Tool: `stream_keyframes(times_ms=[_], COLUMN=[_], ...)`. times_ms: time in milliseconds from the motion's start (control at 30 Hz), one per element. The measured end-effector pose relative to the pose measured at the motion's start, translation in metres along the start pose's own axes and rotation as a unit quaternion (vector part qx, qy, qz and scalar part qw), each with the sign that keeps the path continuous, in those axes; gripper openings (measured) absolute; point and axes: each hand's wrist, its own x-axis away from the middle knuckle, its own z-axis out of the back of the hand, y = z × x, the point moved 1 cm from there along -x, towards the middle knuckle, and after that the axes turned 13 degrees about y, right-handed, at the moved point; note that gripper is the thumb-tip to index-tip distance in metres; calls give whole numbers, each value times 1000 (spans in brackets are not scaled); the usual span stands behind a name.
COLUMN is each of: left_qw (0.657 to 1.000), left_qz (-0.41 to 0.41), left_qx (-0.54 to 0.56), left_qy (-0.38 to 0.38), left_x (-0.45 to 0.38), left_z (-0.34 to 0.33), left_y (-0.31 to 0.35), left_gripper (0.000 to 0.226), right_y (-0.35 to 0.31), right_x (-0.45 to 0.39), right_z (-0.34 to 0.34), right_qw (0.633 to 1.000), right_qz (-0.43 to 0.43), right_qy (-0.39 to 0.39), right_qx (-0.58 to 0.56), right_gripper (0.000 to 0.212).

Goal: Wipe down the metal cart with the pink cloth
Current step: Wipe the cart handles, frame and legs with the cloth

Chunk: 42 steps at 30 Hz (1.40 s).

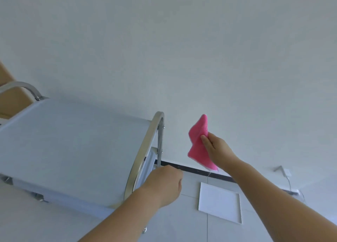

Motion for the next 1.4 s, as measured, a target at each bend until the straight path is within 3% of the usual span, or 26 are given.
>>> stream_keyframes(times_ms=[233, 367, 533, 667, 867, 1000, 1133, 1300, 1400], left_qw=[997, 986, 969, 955, 949, 938, 929, 925, 924], left_qz=[82, 164, 243, 277, 254, 246, 252, 274, 274], left_qx=[2, -7, -20, -66, -105, -130, -138, -133, -135], left_qy=[1, 2, 30, 84, 153, 209, 233, 228, 229], left_x=[-46, -70, -103, -111, -104, -100, -98, -97, -100], left_z=[-19, -44, -83, -119, -204, -253, -288, -309, -306], left_y=[-17, -24, -37, -69, -103, -126, -148, -169, -171], left_gripper=[21, 21, 18, 17, 15, 17, 22, 25, 26], right_y=[8, 24, 29, 46, 97, 113, 135, 172, 168], right_x=[-97, -154, -208, -218, -229, -229, -225, -222, -224], right_z=[-41, -65, -127, -197, -265, -296, -319, -355, -355], right_qw=[998, 995, 975, 935, 904, 890, 861, 893, 899], right_qz=[37, 78, 187, 286, 348, 329, 335, 324, 327], right_qy=[-43, -66, -94, -149, -14, 25, 33, 21, 52], right_qx=[-11, -13, -78, -148, -247, -314, -382, -312, -288], right_gripper=[31, 27, 28, 31, 39, 30, 37, 27, 18])
